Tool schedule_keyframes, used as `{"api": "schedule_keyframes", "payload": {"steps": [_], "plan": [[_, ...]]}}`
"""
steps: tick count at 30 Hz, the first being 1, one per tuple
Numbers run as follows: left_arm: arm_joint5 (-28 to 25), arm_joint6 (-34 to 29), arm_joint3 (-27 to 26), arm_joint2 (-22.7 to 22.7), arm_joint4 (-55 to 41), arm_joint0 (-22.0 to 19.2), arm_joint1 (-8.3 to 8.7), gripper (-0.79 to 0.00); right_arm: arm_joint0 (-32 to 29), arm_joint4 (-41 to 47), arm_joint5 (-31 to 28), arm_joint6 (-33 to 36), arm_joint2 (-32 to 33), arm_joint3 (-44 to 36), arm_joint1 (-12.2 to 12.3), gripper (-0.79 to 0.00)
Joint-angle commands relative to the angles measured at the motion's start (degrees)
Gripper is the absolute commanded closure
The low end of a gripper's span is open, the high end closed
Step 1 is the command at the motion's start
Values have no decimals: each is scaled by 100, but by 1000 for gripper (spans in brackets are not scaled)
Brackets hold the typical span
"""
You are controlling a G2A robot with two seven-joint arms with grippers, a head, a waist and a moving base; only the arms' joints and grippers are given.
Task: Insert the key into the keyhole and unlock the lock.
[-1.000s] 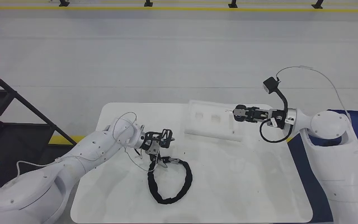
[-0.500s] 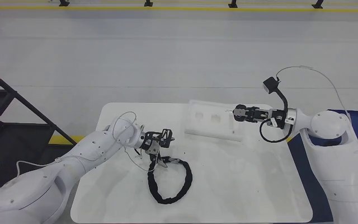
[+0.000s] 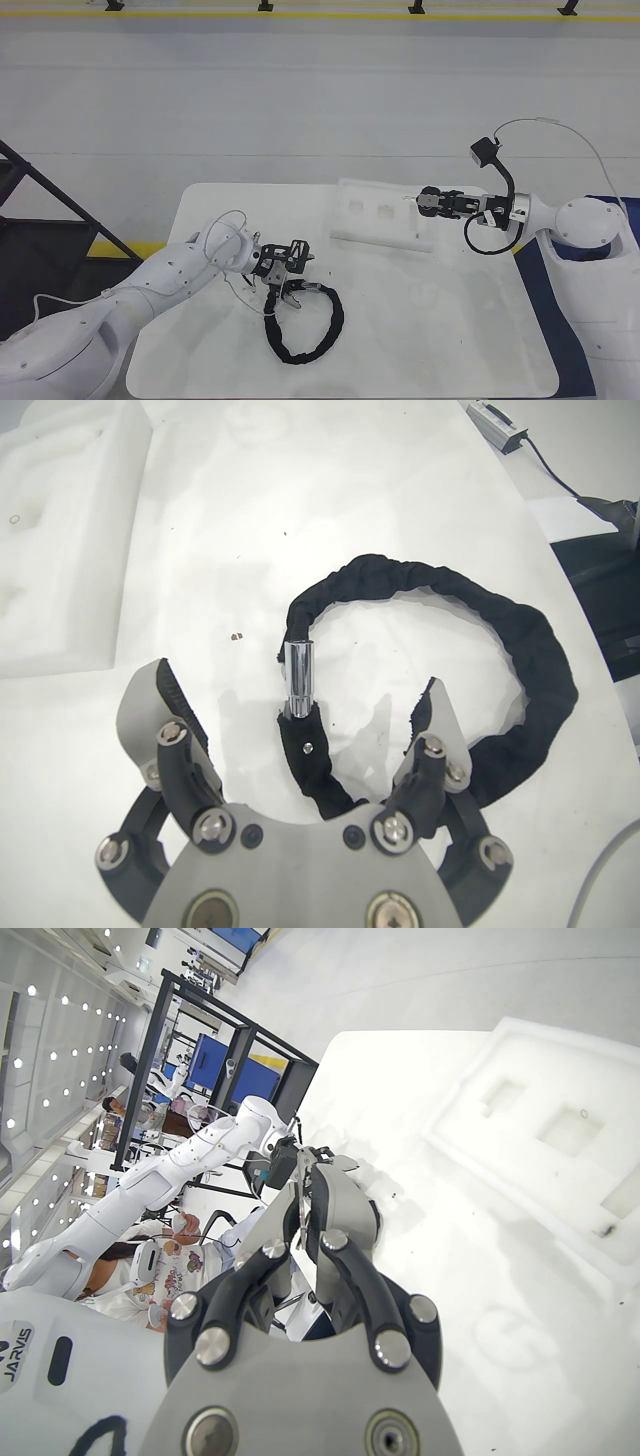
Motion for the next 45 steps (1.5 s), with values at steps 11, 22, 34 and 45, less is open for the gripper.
{"api": "schedule_keyframes", "payload": {"steps": [11,22,34,45], "plan": [[298,1044,652,54,804,65,-210,-785,0,0,0,0,0,0,0,0],[274,1107,1293,55,1094,18,-677,-785,0,0,0,0,0,0,0,0],[171,1335,1899,55,1430,-13,-1054,-302,0,0,0,0,0,0,0,0],[103,1652,2162,55,1819,-49,-1258,0,0,0,0,0,0,0,0,0]]}}
